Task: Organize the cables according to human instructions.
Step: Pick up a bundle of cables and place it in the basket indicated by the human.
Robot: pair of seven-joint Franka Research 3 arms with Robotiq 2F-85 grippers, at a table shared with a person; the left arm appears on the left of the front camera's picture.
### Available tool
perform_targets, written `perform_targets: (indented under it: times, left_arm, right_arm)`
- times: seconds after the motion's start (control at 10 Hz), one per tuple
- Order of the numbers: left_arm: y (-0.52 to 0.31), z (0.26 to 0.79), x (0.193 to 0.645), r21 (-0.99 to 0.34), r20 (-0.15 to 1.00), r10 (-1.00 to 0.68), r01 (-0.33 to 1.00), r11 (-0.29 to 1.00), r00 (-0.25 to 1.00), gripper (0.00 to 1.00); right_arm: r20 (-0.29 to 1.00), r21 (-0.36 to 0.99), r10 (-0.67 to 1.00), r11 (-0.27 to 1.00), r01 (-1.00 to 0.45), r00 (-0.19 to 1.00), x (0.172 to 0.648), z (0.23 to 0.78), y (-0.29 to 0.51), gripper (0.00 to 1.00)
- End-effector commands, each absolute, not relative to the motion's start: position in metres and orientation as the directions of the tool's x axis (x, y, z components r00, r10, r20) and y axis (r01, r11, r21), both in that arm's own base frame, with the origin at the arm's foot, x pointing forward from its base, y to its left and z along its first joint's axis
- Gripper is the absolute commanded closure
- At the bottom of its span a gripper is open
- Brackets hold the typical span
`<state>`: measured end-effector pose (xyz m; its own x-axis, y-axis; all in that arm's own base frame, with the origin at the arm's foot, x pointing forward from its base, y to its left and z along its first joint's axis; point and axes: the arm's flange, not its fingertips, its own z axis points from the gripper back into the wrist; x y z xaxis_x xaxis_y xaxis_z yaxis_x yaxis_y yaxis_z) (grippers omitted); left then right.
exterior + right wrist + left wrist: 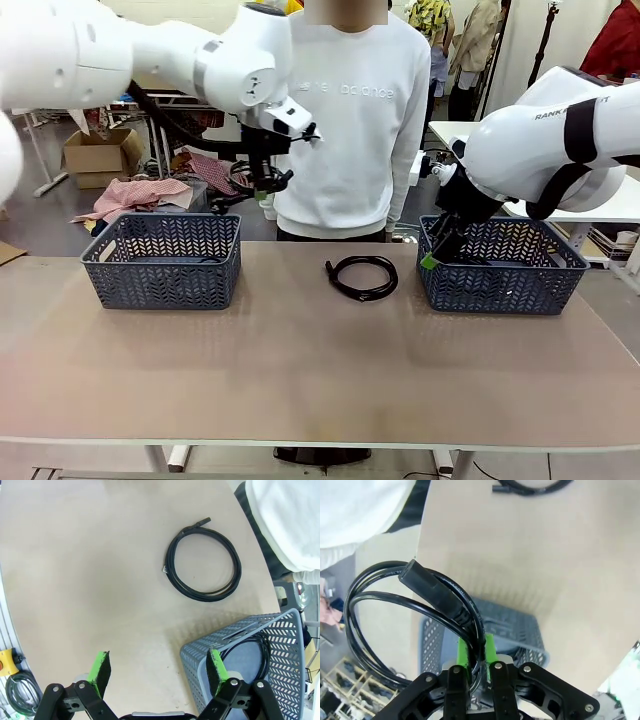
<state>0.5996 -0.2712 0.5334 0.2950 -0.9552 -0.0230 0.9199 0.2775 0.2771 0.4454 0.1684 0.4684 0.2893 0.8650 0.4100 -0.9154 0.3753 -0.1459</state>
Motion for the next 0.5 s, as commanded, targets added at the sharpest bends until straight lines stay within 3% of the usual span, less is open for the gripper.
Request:
perform_targets:
  times: [0.0, 0.4]
  left_arm:
    - [-0.227, 0.526, 0.578, 0.251, 0.015, -0.969, 0.937, 0.244, 0.248, 1.0]
    - [-0.168, 0.505, 0.553, 0.253, 0.029, -0.947, 0.914, 0.317, 0.32, 1.0]
  right_arm:
    - [0.41, -0.149, 0.865, 0.375, -0.915, 0.288, 0.445, 0.469, 0.169, 0.0]
    - [0.41, -0.149, 0.865, 0.375, -0.915, 0.288, 0.445, 0.469, 0.169, 0.0]
